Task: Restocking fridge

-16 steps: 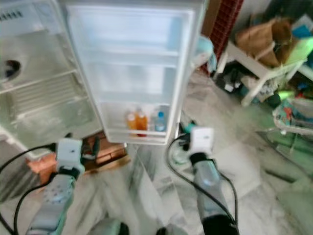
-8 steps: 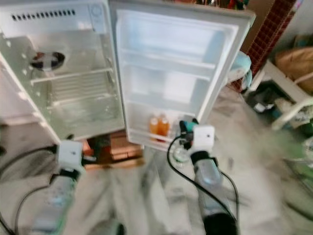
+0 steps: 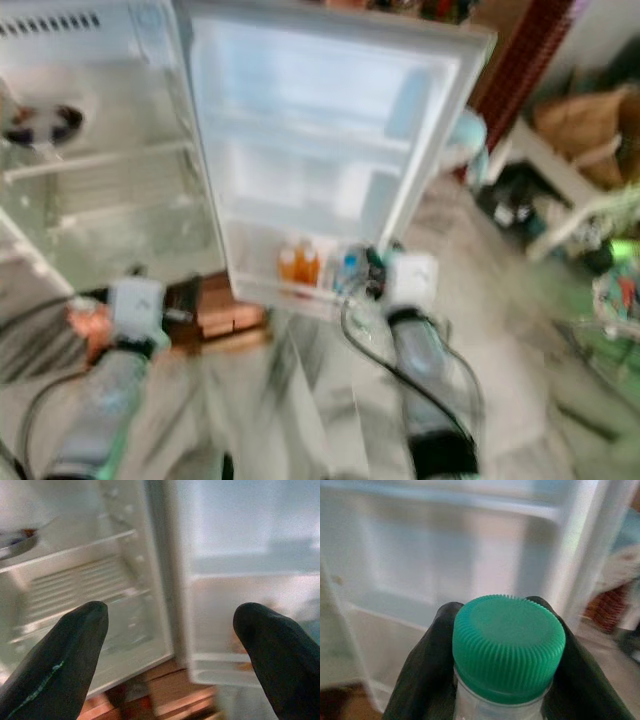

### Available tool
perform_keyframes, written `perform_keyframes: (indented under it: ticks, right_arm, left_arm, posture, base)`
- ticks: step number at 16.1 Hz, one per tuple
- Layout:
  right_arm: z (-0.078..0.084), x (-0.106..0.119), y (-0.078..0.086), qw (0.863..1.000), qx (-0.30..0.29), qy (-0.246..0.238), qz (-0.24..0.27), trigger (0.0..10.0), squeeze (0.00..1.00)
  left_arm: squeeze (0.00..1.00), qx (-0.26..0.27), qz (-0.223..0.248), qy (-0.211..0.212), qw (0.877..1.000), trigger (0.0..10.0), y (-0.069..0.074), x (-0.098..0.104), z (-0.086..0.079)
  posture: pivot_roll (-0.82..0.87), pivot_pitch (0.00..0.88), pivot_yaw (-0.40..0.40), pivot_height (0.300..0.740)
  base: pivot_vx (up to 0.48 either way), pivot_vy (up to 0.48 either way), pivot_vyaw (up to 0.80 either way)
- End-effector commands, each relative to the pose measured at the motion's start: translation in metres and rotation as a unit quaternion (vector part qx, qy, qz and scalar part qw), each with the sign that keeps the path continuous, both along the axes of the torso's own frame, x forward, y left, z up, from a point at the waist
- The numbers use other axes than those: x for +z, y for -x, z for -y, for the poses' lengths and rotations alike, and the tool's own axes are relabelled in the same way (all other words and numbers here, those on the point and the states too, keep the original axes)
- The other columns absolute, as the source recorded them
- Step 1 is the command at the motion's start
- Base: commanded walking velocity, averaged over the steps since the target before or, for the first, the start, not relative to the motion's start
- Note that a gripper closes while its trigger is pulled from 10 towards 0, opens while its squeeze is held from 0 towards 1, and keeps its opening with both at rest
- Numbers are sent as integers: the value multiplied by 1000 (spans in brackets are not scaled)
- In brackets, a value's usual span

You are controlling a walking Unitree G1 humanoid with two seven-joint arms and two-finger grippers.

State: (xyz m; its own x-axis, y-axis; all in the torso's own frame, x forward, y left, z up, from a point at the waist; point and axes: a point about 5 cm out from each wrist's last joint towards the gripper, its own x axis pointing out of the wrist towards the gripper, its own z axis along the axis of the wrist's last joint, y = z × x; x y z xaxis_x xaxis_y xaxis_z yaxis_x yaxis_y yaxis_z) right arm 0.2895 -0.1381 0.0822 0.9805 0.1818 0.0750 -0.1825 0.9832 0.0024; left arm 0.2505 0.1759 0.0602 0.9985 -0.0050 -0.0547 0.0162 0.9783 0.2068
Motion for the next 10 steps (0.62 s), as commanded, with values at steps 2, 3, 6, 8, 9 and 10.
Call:
perform_keyframes:
  ticks: [2,3,6,8,9,10]
  right_arm:
    - [14,-1,2,1000,-18,8,-4,10000,0]
    - [14,-2,2,1000,-18,7,-5,10000,0]
    - [13,-2,3,1000,-12,8,-5,10000,0]
    - [12,-1,4,1000,-5,10,-1,10000,0]
    - [12,-1,4,1000,-6,9,0,10000,0]
    - [12,-1,4,1000,-7,9,0,10000,0]
  left_arm:
    - [0,-10,-1,11,1000,10000,0,-1,9]
    - [0,-9,-1,11,1000,10000,1,-1,9]
    - [0,-12,4,6,1000,10000,1,0,8]
    - [0,-13,5,7,1000,10000,1,0,8]
    - [0,-14,5,6,1000,10000,1,-1,9]
    - [0,-14,5,6,1000,10000,1,-1,9]
  posture:
    - [176,64,-66,740]
    - [176,69,-65,740]
    - [176,69,-65,740]
    - [176,69,-65,740]
    - [176,69,-65,740]
    - [176,69,-65,740]
  base:
    - [0,0,0]
    - [0,0,0]
    - [89,175,0]
    - [304,311,200]
    - [315,330,425]
    - [315,322,0]
